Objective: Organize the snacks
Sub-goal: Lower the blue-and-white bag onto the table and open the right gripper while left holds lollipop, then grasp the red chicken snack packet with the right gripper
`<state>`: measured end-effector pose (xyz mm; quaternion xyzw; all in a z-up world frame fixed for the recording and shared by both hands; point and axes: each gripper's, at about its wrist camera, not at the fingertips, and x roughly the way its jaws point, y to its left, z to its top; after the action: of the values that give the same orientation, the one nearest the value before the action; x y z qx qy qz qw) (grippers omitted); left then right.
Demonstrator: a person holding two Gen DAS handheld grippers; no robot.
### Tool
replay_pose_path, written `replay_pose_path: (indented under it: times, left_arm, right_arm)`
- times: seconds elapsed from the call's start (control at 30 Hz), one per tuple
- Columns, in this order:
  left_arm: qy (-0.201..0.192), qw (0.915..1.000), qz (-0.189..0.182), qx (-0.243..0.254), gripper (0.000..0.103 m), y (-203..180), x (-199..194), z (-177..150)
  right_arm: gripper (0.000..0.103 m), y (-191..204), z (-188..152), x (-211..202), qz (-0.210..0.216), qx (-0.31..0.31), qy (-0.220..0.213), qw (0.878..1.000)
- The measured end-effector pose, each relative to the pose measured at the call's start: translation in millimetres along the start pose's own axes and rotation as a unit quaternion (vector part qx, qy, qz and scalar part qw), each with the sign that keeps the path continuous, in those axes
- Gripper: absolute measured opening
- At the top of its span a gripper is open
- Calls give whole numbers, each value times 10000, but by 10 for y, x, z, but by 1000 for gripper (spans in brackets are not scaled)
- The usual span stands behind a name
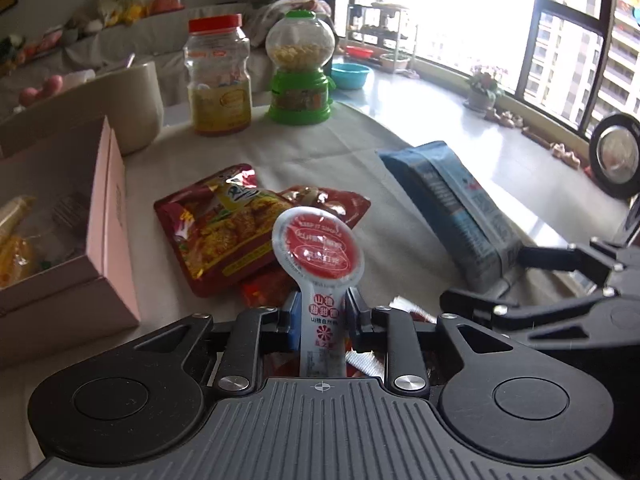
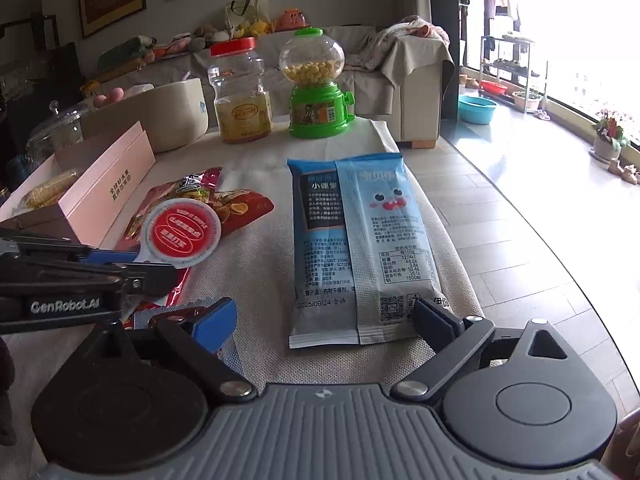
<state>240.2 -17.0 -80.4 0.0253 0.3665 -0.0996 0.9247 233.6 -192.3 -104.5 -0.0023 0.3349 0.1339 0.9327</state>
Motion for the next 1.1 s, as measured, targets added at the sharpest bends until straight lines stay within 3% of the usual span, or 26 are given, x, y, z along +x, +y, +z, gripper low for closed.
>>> replay_pose_path:
  times: [0.13, 0.37, 0.47, 0.57, 0.7, 0.87, 1.1]
  left_arm:
    - [46, 9999, -142, -84, 26, 167, -226, -187]
    - [320, 9976, 138, -599, 24, 575, -731, -673]
    - [306, 9960, 81, -837, 24, 700, -880, -785]
    - [215, 9954, 46, -937, 27, 739, -860, -765]
    - [105, 9968, 164, -780, 28, 667, -711, -663]
    - [76, 9964, 37, -839, 28, 697, -619, -619]
    - [-135, 9956, -64, -929, 28, 737, -828, -862]
  right_arm:
    - [96, -14, 2, -5, 37, 39, -12, 10000]
    - [97, -13, 0, -3, 35, 28, 11, 10000]
    - [97, -22, -2, -10, 54, 44, -3, 10000]
    - [97, -51, -19, -78, 22, 143, -202, 9997]
    - [97, -6, -81, -337, -222, 32, -820, 9964]
    - [97, 287, -151, -432, 629, -618, -454, 9951]
    - [93, 837, 139, 1, 1008, -1018, 34, 9897]
